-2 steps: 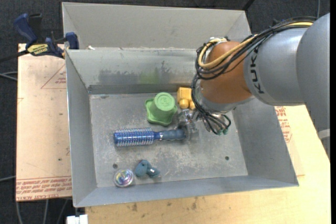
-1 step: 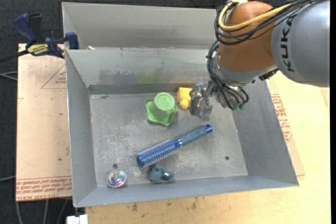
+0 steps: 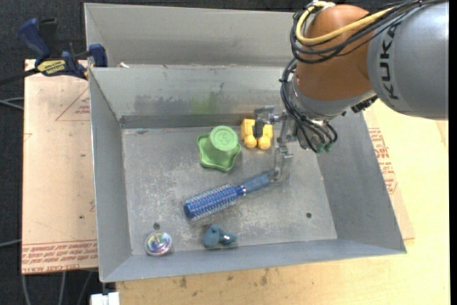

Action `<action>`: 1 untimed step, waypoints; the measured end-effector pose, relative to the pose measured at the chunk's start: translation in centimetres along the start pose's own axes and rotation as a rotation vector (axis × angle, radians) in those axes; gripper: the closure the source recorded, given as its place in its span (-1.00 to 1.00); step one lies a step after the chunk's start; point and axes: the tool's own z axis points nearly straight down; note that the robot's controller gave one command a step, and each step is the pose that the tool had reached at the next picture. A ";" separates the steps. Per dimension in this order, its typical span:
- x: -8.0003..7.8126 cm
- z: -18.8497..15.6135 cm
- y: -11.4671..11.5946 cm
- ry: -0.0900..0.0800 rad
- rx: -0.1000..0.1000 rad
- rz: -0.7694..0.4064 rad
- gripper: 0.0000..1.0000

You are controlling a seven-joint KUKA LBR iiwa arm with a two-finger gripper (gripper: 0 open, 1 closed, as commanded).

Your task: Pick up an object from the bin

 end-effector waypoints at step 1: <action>-1.8 -2.1 0.4 -0.002 0.000 -0.100 -1.00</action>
Offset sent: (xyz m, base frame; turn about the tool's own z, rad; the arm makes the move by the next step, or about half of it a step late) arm 0.0161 0.0054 0.0203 -0.1015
